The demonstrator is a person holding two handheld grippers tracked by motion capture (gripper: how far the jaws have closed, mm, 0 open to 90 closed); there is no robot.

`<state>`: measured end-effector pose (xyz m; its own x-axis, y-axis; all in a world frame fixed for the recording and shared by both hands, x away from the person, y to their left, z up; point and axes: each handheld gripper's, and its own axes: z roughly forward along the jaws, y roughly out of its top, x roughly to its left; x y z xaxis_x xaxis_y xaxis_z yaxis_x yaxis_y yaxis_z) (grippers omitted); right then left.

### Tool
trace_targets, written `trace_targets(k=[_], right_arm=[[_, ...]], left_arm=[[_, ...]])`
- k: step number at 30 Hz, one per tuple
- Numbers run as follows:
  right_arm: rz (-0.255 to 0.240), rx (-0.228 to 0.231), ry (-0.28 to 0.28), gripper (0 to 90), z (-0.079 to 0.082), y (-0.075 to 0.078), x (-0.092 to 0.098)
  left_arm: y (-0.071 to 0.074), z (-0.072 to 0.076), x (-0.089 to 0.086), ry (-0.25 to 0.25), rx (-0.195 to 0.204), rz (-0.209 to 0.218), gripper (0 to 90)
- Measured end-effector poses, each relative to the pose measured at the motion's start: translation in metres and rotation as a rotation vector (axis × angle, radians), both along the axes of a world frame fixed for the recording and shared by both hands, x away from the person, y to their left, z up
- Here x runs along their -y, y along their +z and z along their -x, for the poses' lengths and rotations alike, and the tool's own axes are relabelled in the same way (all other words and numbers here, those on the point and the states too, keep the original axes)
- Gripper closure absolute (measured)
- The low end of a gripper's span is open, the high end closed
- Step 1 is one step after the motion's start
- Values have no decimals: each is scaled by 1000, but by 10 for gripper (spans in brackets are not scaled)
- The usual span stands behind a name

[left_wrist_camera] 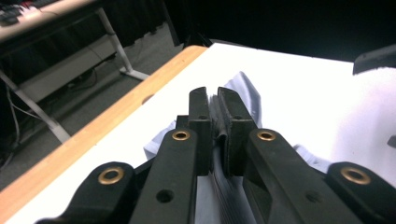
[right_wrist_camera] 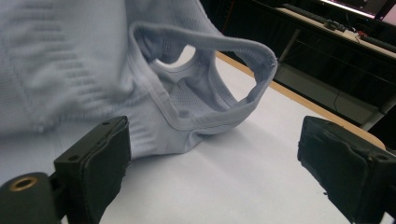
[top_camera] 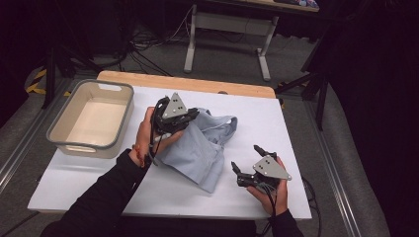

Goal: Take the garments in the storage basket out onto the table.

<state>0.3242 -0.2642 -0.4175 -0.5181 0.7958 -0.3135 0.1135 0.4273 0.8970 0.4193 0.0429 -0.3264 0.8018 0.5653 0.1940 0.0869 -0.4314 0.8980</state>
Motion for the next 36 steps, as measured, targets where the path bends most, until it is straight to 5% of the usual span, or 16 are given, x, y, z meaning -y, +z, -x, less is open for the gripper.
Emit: trace_targets(k=[8, 12, 19, 24, 29, 36], right_arm=[[2, -7, 2, 100, -1, -1, -1], [-1, -14, 6, 101, -1, -2, -1], [-36, -45, 18, 145, -3, -3, -5], [-74, -74, 49, 251, -8, 1, -17], [-34, -108, 84, 312, -18, 3, -34], [49, -212, 112, 410, -43, -3, -58]], left_arm=[[-8, 4, -7, -25, 33, -14, 810], [-13, 8, -20, -37, 59, -19, 707], [-44, 18, -42, 12, 84, -139, 526], [-73, 27, -54, 38, 54, -227, 416], [-96, 31, -62, 49, 20, -350, 411], [-114, 22, -68, 74, -114, -293, 342]])
